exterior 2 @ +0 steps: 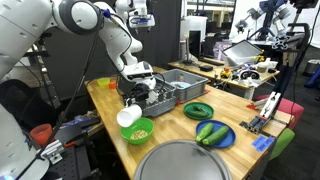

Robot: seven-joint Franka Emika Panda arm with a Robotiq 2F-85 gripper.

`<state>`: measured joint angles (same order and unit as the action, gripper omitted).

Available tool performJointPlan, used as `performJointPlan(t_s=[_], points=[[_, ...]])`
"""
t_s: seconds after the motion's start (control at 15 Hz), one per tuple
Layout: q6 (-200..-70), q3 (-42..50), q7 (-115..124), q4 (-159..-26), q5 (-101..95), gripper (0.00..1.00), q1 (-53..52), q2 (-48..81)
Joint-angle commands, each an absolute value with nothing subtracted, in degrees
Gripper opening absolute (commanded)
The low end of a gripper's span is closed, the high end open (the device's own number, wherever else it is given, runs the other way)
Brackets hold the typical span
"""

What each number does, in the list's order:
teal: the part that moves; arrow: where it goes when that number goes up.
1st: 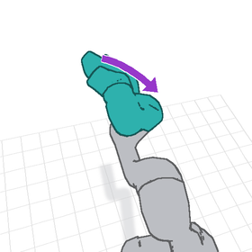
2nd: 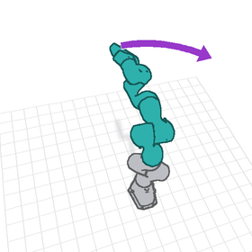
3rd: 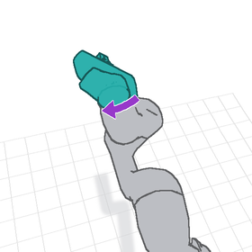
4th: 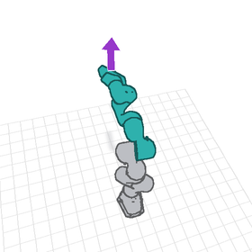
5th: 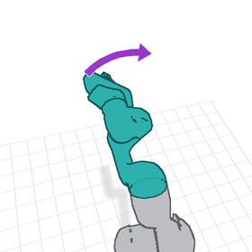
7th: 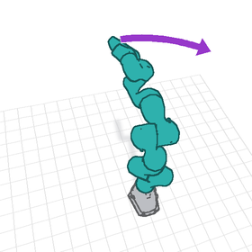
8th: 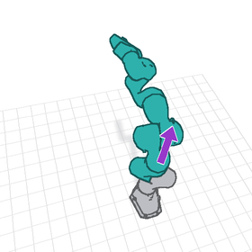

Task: Pour the contents in the white mug into the light green bowl

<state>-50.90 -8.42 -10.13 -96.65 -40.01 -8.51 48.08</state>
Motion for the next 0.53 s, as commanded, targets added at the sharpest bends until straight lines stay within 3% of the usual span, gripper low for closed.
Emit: performJointPlan(t_s=[0.0,0.47], points=[[-57.13,-9.56,-9.26,-98.68,-38.35,0.02,-5.23,45.01],[-65.25,-8.52,-8.17,-104.92,-35.65,0.02,-2.11,36.56]])
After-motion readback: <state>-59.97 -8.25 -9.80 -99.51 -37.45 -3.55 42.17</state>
